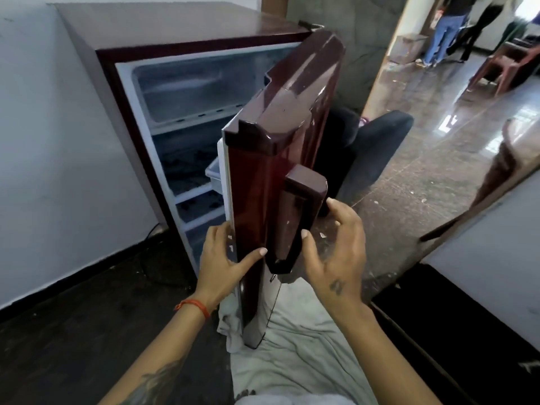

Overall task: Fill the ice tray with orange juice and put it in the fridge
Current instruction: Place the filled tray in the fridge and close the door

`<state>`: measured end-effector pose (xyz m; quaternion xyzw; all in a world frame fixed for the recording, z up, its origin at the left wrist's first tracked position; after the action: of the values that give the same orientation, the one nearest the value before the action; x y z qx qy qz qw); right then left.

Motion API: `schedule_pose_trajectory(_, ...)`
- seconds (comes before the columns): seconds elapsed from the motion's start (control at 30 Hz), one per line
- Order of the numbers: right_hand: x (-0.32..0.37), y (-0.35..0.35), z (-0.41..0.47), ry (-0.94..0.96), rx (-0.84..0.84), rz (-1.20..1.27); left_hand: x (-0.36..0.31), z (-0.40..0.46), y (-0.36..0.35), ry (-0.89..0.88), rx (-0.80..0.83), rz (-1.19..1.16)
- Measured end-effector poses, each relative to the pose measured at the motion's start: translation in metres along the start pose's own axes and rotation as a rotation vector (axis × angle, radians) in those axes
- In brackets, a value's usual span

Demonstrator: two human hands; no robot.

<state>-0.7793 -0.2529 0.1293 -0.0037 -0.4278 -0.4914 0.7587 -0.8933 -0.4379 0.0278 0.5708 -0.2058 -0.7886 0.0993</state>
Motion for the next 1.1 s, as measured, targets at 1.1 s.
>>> schedule_pose_trajectory(1.1, -0.150, 0.108, 0.036, 0.112, 0.092, -0.441, -0.197, 0.025, -0.264, -0.776, 0.197, 0.262)
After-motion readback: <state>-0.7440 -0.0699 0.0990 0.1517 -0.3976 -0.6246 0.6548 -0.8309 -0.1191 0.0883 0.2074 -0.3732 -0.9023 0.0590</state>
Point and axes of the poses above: each hand's wrist, its own z-axis towards the middle knuckle, its own y-axis out of the back of the hand, x = y × z, the point moved 10 cm from there along z, towards the middle knuckle
